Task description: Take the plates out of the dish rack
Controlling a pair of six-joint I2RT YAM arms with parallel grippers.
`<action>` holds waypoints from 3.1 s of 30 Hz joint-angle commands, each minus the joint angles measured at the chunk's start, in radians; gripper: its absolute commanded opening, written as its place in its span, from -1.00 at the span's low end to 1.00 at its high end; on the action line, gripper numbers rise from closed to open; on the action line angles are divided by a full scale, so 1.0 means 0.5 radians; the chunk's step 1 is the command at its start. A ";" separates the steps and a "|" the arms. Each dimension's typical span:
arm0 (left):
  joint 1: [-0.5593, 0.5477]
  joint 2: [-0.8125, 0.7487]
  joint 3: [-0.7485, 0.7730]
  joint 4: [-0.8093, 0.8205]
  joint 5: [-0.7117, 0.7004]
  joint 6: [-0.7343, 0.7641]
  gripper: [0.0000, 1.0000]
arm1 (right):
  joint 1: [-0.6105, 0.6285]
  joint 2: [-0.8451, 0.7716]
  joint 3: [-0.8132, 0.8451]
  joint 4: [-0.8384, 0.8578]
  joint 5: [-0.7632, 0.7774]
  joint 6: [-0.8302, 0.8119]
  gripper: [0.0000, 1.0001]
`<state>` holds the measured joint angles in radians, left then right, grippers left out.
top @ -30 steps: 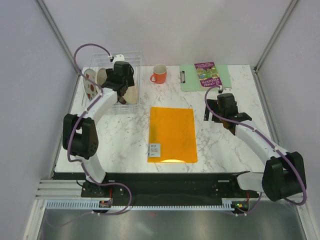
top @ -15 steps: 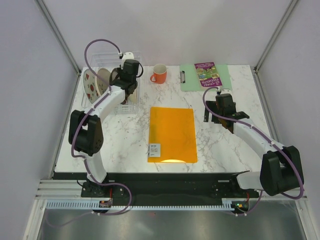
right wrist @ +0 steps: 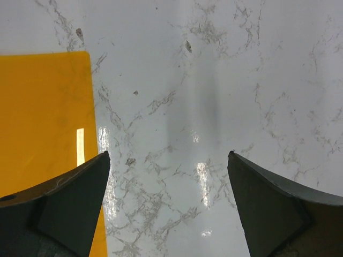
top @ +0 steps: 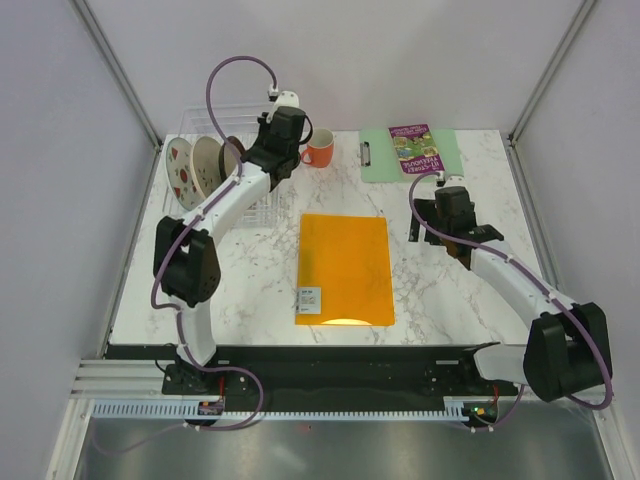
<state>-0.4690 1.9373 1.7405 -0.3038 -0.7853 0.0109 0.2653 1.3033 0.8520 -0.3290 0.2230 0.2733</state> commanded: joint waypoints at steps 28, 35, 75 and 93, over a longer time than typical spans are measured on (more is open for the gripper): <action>-0.059 -1.172 -0.824 0.558 2.349 -1.177 -0.95 | -0.398 -0.287 0.250 0.348 -1.243 0.441 0.96; -0.056 -0.979 -1.143 1.297 2.761 -1.613 -0.95 | -0.727 -0.297 0.020 0.465 -1.642 0.542 0.96; -0.087 -0.239 -1.159 2.265 3.224 -2.252 -0.49 | -0.800 -0.364 -0.416 1.301 -2.189 1.086 -1.00; -0.093 -1.156 -1.354 0.531 1.737 -0.765 1.00 | -1.380 -0.272 -0.238 0.545 -1.753 0.696 -1.00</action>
<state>-0.5163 1.5131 1.1145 0.0761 0.3351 -0.5617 -0.3977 1.1389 0.6792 -0.0517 -0.6853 0.6445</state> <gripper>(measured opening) 0.995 0.077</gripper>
